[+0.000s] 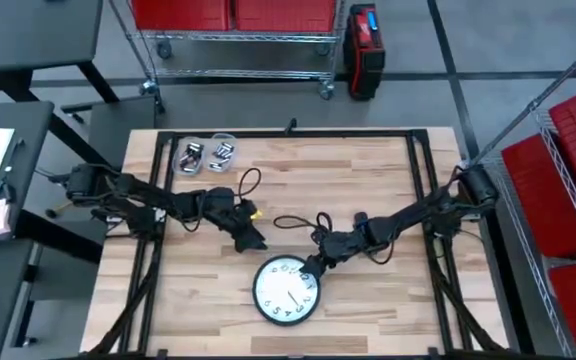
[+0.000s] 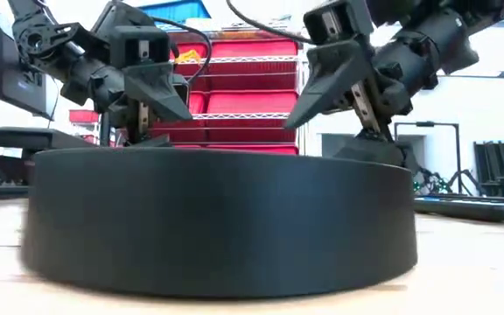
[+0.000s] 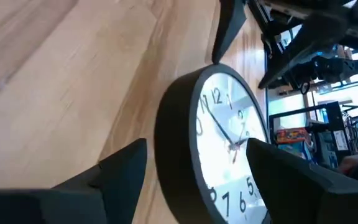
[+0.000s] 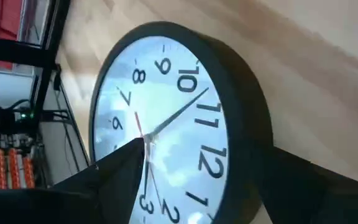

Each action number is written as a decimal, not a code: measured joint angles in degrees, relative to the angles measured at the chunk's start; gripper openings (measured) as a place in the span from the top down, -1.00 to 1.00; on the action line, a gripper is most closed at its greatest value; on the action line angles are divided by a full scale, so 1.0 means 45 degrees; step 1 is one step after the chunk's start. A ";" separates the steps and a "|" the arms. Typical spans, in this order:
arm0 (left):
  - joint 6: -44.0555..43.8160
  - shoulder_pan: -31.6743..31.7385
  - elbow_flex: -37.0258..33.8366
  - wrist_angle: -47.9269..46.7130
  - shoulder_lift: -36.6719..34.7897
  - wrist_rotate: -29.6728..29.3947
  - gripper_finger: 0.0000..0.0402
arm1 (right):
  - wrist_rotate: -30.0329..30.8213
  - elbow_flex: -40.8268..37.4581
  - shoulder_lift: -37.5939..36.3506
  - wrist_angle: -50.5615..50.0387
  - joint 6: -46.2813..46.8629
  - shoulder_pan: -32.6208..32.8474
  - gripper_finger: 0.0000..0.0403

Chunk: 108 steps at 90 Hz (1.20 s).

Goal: Insert battery
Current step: Insert the silver battery into the wall clock battery compartment

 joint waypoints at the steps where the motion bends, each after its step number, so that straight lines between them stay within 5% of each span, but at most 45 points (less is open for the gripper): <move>1: -0.0004 0.0000 0.0000 -0.0016 0.0000 0.0000 -0.27 | -0.0027 -0.0003 0.0000 -0.0063 0.0005 0.0000 -0.34; 31: -0.1448 -0.0398 0.0240 -0.1593 -0.0764 0.0494 -0.27 | -0.0792 -0.0019 -0.1403 -0.3127 -0.0410 -0.0382 -0.34; 55: -0.3009 -0.3787 0.2526 -0.8178 -0.2195 -0.4560 -0.27 | -0.2483 -0.0027 -0.1608 -0.4329 -0.3146 -0.0791 -0.34; 75: -0.7200 -0.7214 0.4452 -1.0136 -0.1102 -0.9165 -0.27 | -0.2596 -0.0044 -0.1598 -0.4503 -0.4719 -0.0855 -0.34; 93: -0.7780 -0.9013 0.6564 -1.0399 0.1760 -1.0377 -0.27 | -0.2615 -0.0946 -0.1593 -0.4331 -0.4744 -0.0528 -0.34; 108: -0.6974 -0.9457 0.8626 -1.2910 0.3489 -1.1004 -0.27 | -0.2250 -0.1422 -0.1593 -0.3887 -0.4734 -0.0067 -0.34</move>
